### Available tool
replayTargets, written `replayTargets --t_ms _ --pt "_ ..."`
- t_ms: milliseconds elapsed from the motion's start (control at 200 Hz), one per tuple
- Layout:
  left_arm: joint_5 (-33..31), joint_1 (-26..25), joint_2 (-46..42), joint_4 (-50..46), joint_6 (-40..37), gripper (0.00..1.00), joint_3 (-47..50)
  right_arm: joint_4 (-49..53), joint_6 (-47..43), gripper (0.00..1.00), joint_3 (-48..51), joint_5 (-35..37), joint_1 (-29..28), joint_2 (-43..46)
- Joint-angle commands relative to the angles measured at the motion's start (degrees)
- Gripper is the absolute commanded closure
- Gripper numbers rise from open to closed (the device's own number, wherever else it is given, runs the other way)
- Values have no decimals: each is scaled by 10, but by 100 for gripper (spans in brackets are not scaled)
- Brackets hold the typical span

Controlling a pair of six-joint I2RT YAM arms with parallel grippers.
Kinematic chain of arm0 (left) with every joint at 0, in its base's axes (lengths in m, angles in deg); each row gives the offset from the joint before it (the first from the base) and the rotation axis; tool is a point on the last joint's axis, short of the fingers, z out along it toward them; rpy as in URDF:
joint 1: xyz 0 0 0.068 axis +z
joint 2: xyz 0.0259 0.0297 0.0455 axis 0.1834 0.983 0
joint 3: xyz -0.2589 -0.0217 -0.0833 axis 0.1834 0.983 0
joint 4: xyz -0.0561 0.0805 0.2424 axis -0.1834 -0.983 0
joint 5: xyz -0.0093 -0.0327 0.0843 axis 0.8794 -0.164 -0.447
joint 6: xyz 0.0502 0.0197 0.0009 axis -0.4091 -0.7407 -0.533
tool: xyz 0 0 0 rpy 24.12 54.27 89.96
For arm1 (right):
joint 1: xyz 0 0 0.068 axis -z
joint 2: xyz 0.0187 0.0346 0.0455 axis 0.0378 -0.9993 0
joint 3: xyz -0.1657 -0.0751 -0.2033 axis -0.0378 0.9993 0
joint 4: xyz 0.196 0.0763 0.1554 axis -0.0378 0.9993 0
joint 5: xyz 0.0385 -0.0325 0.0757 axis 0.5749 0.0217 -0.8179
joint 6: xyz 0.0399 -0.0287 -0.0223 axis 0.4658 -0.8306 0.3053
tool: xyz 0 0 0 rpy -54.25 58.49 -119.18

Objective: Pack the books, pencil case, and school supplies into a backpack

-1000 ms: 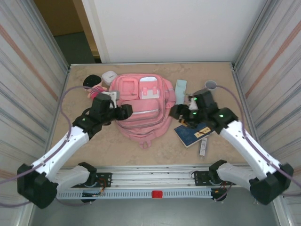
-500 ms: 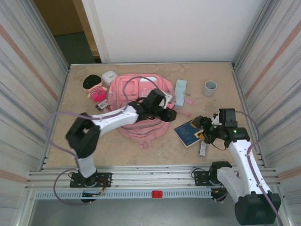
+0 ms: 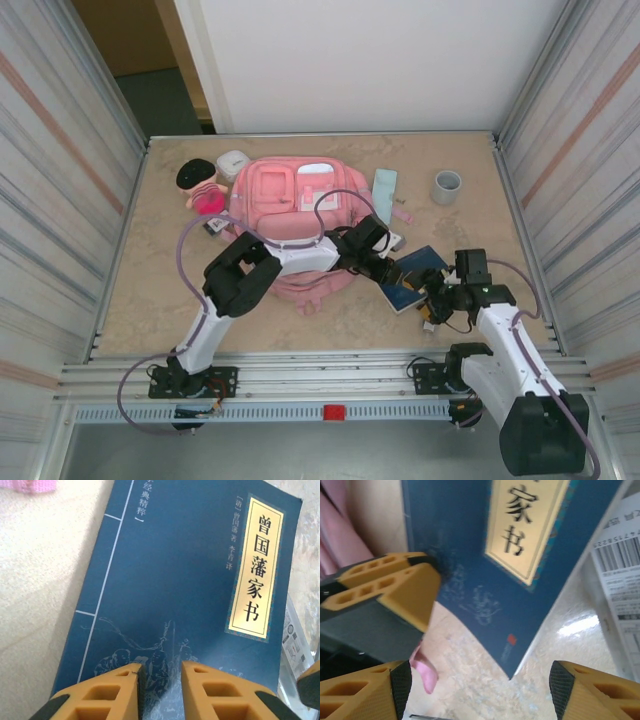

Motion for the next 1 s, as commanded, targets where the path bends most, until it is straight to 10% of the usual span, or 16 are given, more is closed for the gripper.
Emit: replayTargets --t_ms 0,376,692,997 --pt "-3 9 34 -20 6 75 11 -67 32 25 25 -2 -5 -8" --pt "20 23 32 5 27 77 33 -173 58 25 59 50 -10 -46" --pt "5 25 17 -1 44 76 45 -12 -11 20 -20 166 5 -87" --pt "10 35 -56 55 73 49 35 1 -60 23 -101 134 0 -143"
